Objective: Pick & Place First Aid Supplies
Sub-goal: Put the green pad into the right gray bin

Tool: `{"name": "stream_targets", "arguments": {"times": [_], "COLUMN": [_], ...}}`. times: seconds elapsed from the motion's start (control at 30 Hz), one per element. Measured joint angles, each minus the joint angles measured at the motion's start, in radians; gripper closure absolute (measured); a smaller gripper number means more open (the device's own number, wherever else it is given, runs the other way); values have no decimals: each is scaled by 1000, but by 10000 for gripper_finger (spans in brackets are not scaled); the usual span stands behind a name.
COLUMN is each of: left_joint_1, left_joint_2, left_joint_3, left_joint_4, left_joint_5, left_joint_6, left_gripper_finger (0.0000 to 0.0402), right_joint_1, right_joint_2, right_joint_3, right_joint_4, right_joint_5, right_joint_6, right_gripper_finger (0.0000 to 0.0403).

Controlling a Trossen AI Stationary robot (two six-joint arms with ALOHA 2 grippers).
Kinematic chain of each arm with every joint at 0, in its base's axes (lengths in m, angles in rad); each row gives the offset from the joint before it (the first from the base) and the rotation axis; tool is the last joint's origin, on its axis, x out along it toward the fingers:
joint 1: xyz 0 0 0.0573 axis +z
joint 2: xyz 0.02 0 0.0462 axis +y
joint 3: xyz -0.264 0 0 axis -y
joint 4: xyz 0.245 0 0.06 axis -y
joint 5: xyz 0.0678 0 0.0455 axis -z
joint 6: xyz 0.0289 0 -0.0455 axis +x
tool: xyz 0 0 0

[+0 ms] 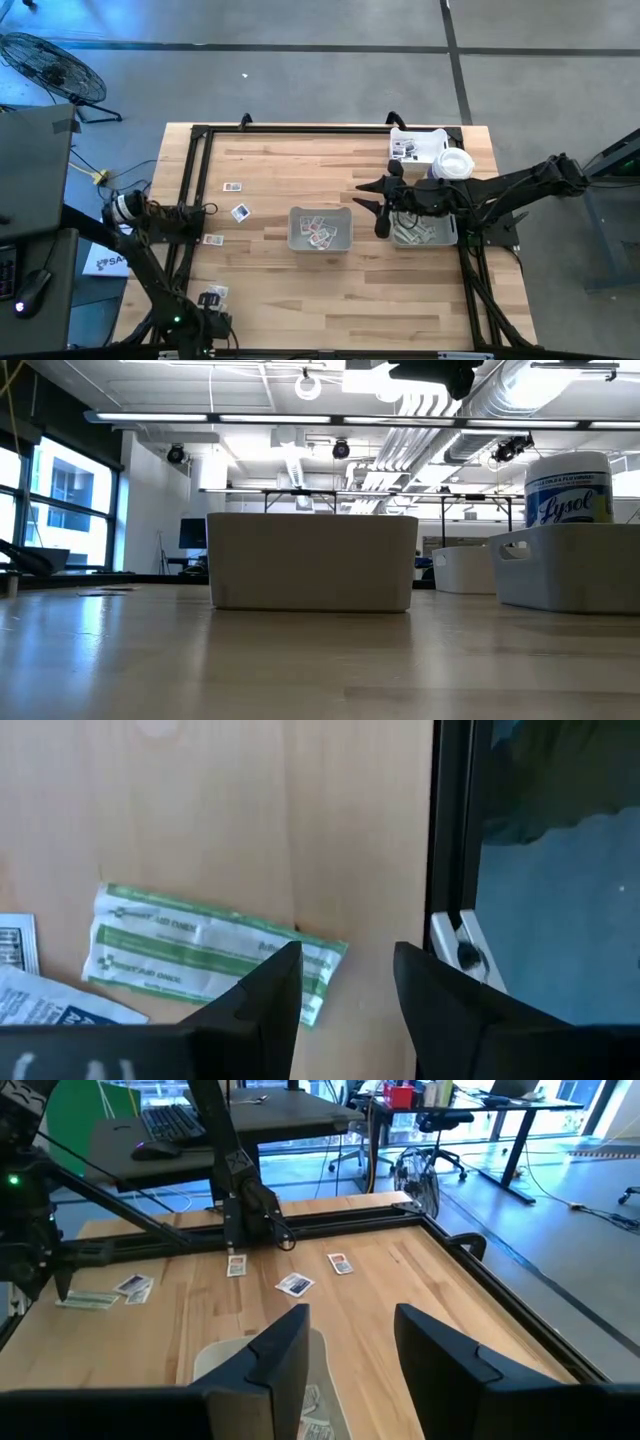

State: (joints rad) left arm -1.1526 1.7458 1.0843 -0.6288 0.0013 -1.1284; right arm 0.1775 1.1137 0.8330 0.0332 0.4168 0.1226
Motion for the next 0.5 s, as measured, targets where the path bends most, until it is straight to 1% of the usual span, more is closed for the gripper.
{"name": "stream_targets", "arguments": {"times": [0.2, 0.33, 0.4, 0.5], "left_joint_1": [1, 1, 1, 1], "left_joint_2": [15, 50, 65, 76], "left_joint_3": [0, 1, 5, 5], "left_joint_4": [-1, -3, -9, -20], "left_joint_5": [18, 56, 56, 38], "left_joint_6": [-4, 1, 16, 33], "left_gripper_finger": [246, 249, 258, 284], "right_joint_1": [0, 0, 0, 0], "right_joint_2": [0, 0, 0, 0], "right_joint_3": [1, 1, 1, 1], "right_joint_4": [-15, -36, -37, -37], "right_joint_5": [0, -1, -1, -2], "right_joint_6": [0, 0, 0, 1], "right_gripper_finger": [261, 261, 261, 261]}}
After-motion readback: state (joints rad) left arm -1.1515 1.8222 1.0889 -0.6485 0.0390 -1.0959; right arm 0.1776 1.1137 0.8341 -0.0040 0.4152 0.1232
